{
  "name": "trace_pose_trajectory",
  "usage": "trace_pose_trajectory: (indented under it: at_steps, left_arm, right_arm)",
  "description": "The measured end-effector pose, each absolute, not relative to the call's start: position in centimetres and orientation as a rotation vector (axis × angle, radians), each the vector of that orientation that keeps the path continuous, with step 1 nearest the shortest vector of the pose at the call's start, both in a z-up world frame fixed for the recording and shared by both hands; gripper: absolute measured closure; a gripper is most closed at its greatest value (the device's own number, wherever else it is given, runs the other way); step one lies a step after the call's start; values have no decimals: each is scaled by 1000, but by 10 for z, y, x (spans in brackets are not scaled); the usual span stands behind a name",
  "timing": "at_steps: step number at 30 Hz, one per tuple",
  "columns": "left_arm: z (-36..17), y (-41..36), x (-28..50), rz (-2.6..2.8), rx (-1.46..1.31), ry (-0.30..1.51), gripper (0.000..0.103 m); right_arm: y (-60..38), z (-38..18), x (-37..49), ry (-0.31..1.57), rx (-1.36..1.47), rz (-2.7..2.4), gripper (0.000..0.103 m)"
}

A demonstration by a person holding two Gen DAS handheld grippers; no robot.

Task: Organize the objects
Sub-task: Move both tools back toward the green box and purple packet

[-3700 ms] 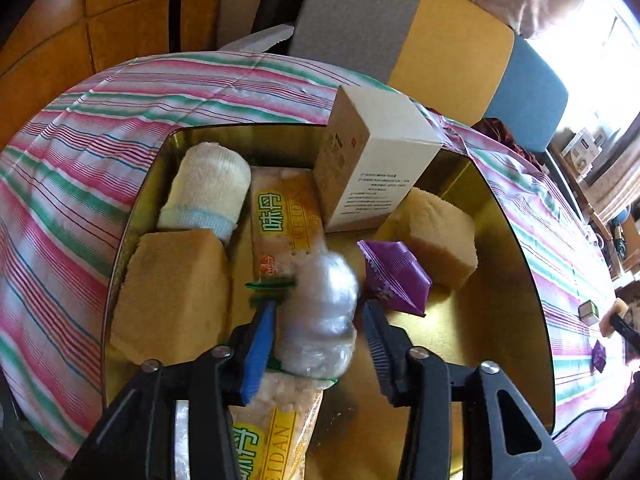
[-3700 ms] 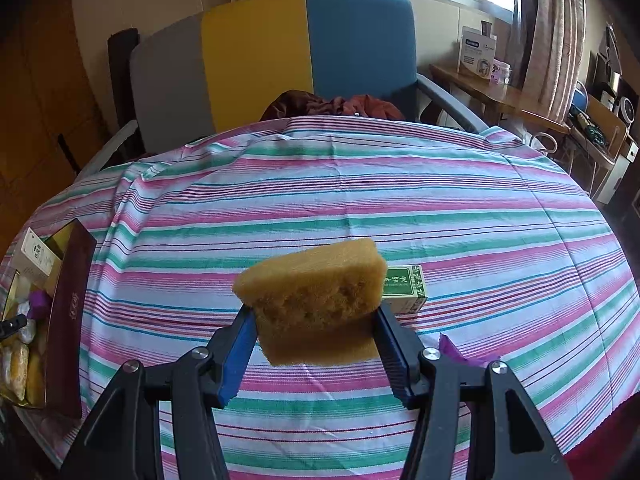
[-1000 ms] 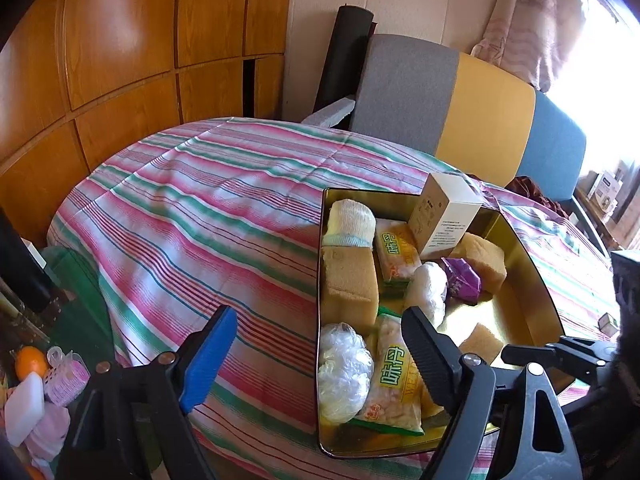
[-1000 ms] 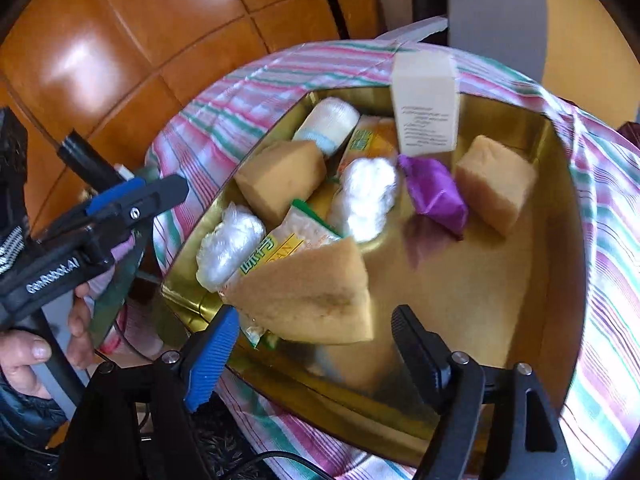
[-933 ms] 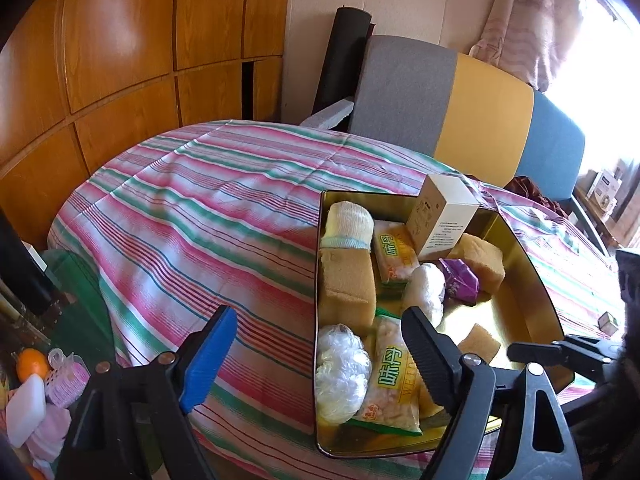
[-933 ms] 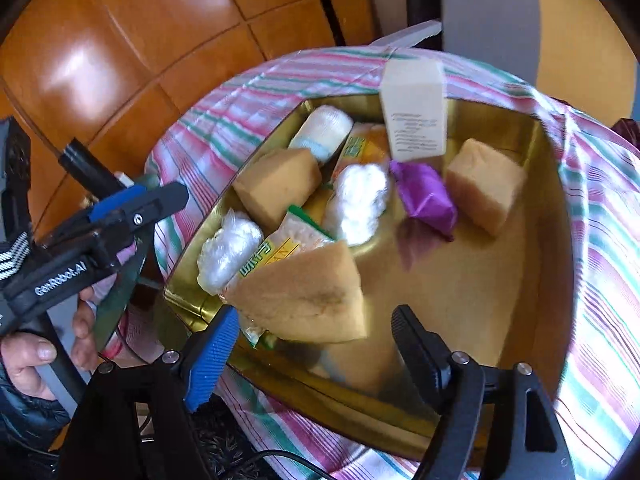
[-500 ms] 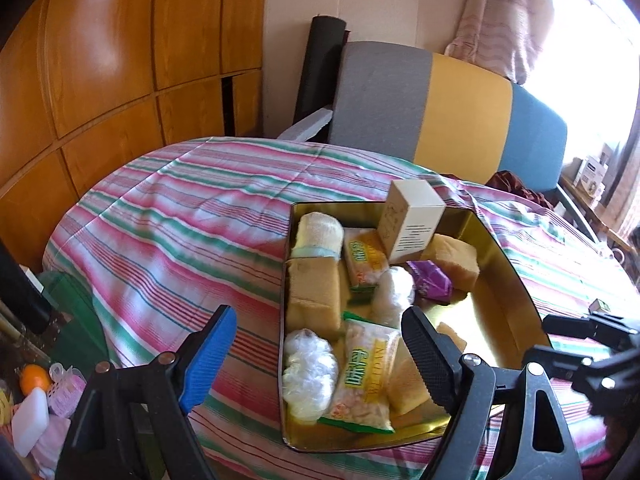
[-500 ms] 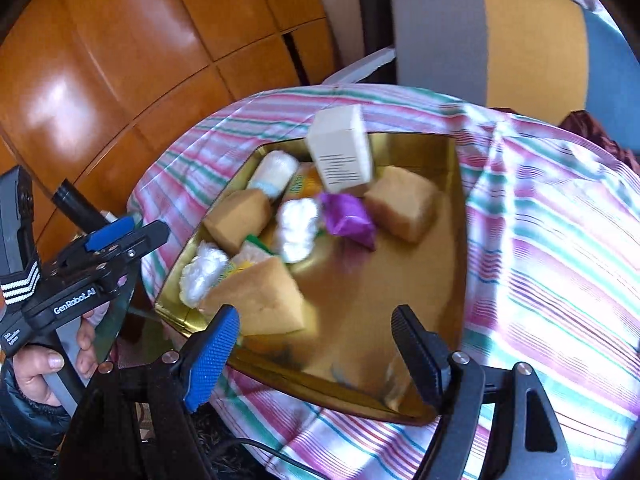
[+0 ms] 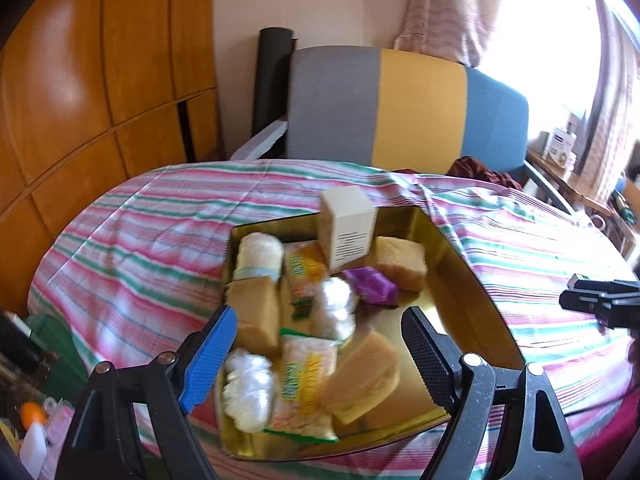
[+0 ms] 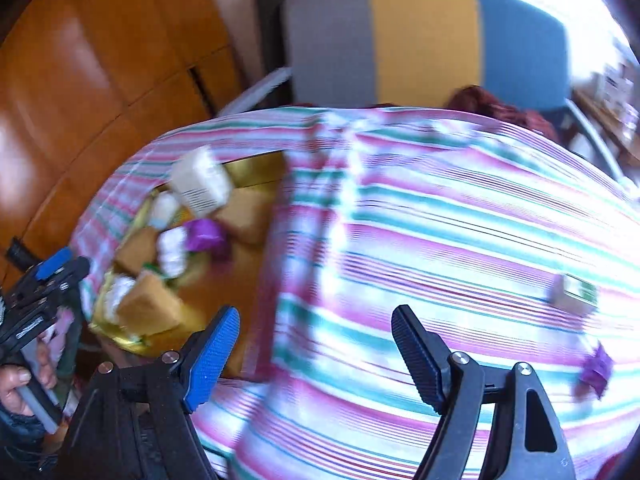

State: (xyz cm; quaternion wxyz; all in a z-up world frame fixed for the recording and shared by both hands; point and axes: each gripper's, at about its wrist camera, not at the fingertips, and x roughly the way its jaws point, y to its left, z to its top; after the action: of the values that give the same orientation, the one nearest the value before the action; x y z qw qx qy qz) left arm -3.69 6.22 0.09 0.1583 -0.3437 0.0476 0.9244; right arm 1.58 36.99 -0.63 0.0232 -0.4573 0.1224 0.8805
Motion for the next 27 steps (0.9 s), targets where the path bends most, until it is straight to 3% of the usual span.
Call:
trace_pose_trajectory:
  at_steps: [16,27]
  left_arm:
    - [14,172,-23,2431,-875,295,18]
    - [2,245,-9,2296,-882,378,18]
  right_arm:
    - [543,-10,95,718,-1112,2261,23]
    - [592,-40,131,939,-942,2119,23]
